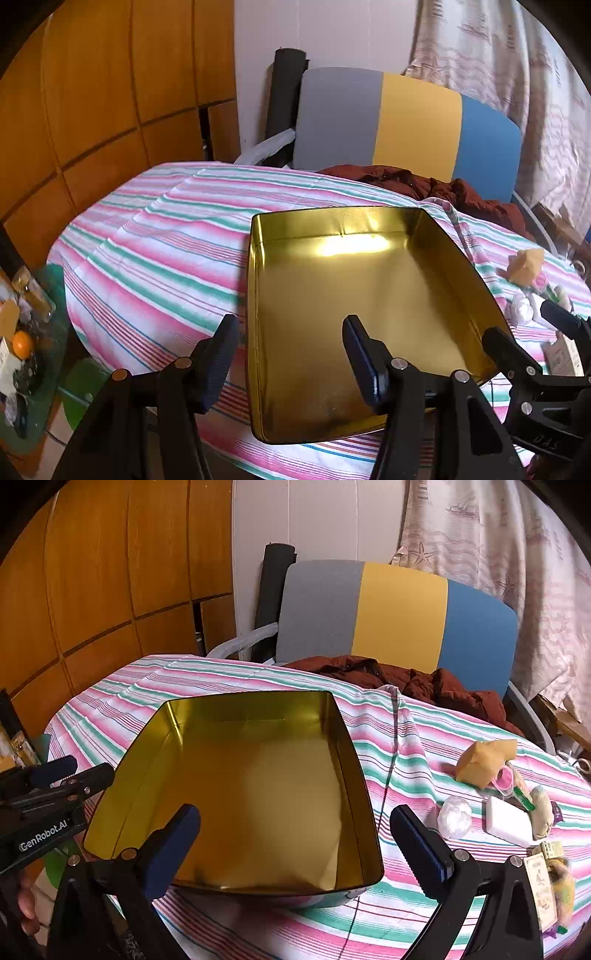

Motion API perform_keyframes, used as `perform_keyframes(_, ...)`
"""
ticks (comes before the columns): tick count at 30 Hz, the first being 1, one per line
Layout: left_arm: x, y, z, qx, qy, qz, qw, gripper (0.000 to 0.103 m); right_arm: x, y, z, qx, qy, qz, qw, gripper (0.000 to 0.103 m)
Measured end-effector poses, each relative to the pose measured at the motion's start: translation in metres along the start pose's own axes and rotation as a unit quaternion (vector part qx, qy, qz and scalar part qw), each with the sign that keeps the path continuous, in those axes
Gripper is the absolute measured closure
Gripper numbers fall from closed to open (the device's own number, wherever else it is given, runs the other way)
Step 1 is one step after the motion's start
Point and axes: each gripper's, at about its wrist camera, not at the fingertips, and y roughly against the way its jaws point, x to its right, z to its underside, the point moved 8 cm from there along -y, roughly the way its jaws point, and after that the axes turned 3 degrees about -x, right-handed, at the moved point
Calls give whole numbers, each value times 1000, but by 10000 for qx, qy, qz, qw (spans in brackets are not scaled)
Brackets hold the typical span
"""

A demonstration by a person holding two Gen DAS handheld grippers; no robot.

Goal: Organize objects
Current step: 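Move both tools from the gold tray toward the items on the cloth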

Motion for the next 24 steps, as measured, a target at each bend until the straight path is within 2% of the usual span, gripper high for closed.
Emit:
perform_keyframes(4,4,4,-2,73,-53,56,9999,44,3,3,3,-6,-24,21,10000,0)
perform_keyframes(14,5,12,-6,168,-141,-67,9997,44,12,17,3,64,-116,112,9998,0)
perform_keyframes(24,17,21,-6,280,-430,128,9986,44,33,35,0,209,-364,220,9989,0)
